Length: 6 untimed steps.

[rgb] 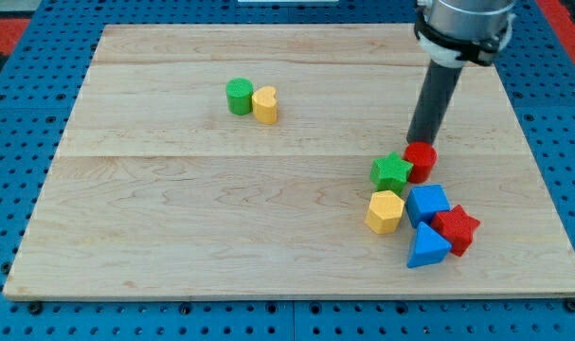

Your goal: Separate the green circle and the yellow heart

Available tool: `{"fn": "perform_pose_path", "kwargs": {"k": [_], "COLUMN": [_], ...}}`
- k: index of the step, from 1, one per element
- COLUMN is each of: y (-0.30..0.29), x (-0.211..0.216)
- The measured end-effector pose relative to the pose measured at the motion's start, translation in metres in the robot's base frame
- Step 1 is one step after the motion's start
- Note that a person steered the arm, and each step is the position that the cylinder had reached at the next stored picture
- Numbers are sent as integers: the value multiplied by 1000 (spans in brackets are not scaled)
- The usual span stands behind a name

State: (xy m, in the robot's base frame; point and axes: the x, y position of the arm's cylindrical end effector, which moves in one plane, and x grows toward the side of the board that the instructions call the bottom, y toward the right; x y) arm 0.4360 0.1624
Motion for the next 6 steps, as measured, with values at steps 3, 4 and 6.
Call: {"fn": "perform_pose_path", "kwargs": {"k": [3,4,6], "y": [14,-32,-154], "x": [-71,-119,-135]}}
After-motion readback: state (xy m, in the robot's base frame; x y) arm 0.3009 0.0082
